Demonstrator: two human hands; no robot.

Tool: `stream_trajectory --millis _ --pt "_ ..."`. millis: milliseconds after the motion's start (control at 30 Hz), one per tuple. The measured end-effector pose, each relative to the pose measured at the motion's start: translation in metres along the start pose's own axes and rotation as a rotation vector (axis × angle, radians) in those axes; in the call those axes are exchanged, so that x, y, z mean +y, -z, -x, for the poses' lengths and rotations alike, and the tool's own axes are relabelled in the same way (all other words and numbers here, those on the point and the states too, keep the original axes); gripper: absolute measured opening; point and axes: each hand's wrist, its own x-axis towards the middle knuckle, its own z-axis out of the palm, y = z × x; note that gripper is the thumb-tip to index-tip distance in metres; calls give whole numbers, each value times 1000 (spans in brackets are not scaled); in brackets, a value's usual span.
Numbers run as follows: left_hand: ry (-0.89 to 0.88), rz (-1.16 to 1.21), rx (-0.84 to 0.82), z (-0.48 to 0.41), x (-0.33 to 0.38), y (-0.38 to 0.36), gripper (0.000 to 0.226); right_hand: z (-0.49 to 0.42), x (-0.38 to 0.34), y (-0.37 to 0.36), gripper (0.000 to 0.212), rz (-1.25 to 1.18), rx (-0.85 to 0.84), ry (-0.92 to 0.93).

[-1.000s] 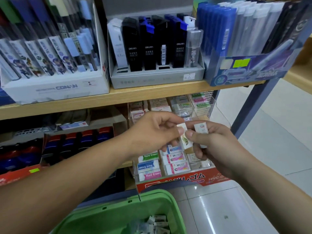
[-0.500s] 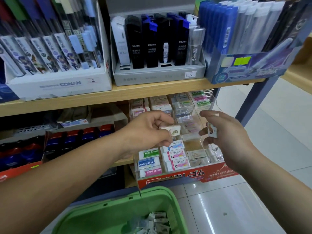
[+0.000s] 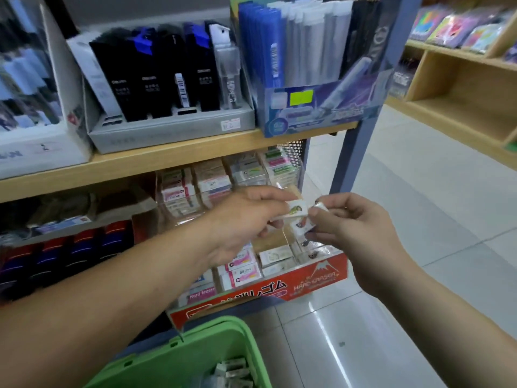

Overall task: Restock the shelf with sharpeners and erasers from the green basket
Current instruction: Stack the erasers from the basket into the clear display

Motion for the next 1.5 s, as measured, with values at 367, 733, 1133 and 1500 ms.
stream_trajectory --millis 367,733,1133,1500 --pt "-238 -338 81 -25 14 -9 15 -7 2 18 7 44 273 162" --pt "-271 -401 49 -28 -16 -48 6 -3 5 37 12 -161 251 -4" --pt "-340 -616 69 -24 -23 -34 22 -5 11 37 11 13 146 7" --pt "-305 -700 37 -42 -19 -37 4 -10 22 29 28 215 150 -33"
